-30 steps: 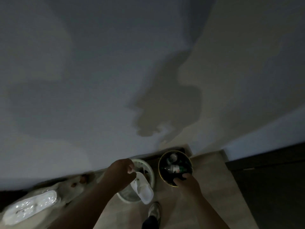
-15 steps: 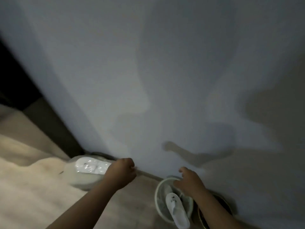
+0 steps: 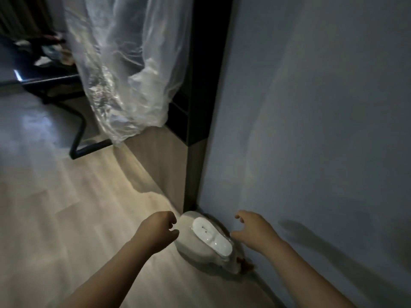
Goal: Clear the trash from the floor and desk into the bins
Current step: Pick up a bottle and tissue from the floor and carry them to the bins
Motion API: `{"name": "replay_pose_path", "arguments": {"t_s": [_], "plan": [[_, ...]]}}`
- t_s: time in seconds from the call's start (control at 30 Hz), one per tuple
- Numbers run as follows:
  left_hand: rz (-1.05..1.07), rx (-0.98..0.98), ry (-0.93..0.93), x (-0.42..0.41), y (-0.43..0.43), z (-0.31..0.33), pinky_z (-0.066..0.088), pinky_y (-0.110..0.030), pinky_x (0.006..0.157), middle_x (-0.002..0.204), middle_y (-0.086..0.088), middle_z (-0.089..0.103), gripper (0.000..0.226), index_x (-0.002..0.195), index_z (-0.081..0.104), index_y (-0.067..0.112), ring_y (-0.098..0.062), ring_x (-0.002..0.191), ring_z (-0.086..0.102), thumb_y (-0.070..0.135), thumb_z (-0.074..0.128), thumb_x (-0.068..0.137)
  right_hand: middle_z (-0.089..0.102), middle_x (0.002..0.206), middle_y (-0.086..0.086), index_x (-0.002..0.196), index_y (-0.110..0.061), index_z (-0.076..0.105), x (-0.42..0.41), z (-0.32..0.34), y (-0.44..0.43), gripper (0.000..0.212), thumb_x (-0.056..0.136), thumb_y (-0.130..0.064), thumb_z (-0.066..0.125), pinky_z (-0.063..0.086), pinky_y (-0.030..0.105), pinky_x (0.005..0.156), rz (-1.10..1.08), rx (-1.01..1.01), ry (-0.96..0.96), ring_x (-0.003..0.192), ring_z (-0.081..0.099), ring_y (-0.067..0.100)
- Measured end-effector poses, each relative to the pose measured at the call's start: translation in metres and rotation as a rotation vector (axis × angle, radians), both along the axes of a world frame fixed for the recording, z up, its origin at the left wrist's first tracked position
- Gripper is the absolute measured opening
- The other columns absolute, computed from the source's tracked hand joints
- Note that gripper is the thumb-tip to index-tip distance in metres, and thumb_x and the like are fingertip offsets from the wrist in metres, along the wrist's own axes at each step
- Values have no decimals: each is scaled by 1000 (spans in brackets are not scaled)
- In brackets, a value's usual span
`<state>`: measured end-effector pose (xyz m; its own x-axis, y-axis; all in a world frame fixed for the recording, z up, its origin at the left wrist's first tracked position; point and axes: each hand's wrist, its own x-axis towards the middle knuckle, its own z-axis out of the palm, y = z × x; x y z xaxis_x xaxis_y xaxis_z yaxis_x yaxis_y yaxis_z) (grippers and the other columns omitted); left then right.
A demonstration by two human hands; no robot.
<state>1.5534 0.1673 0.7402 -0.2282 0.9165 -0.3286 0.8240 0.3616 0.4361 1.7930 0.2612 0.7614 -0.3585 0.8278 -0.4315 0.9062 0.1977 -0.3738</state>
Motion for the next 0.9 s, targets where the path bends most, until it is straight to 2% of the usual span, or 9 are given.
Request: {"name": "replay_pose_path", "arguments": {"t_s": [0.17, 0.3, 0.43, 0.53, 0.63, 0.9], "plan": [[200, 6, -49, -69, -1, 10, 48, -23, 83, 112, 7, 64, 35, 121, 58, 21, -10, 97, 60, 33, 58, 88, 52, 134, 3, 137, -20, 46, -101, 14, 47, 61, 82, -38, 66, 42, 24, 89, 244, 15, 43, 118, 51, 17], [398, 17, -32, -122, 2, 31, 48, -22, 84, 112, 10, 64, 34, 121, 58, 23, -9, 98, 59, 33, 58, 88, 55, 127, 5, 131, -16, 51, -191, 31, 88, 56, 81, -36, 66, 47, 31, 90, 453, 44, 75, 111, 55, 20], [580, 44, 9, -175, 2, 50, 48, -19, 81, 109, 13, 62, 33, 120, 58, 26, -4, 96, 59, 35, 59, 87, 53, 131, 2, 134, -19, 50, -280, 52, 115, 60, 79, -36, 67, 45, 26, 90, 639, 46, 157, 117, 53, 17], [693, 79, 35, -213, -3, 60, 46, -18, 79, 103, 17, 59, 32, 118, 58, 29, -2, 93, 58, 37, 59, 87, 54, 132, 0, 137, -21, 48, -342, 69, 126, 63, 78, -34, 66, 46, 27, 93, 750, 85, 200, 117, 54, 15], [769, 106, 78, -252, -9, 63, 41, -16, 75, 99, 19, 55, 32, 117, 58, 31, -1, 92, 55, 39, 59, 86, 53, 131, -3, 136, -25, 48, -400, 80, 127, 60, 79, -36, 65, 48, 28, 91, 845, 110, 238, 110, 56, 12], [863, 171, 122, -400, -31, 78, 46, -23, 89, 117, 15, 59, 36, 121, 56, 31, -6, 105, 57, 40, 58, 86, 49, 138, -4, 138, -25, 46, -575, 96, 103, 60, 82, -38, 63, 41, 27, 100, 1006, 212, 264, 126, 48, 13]]}}
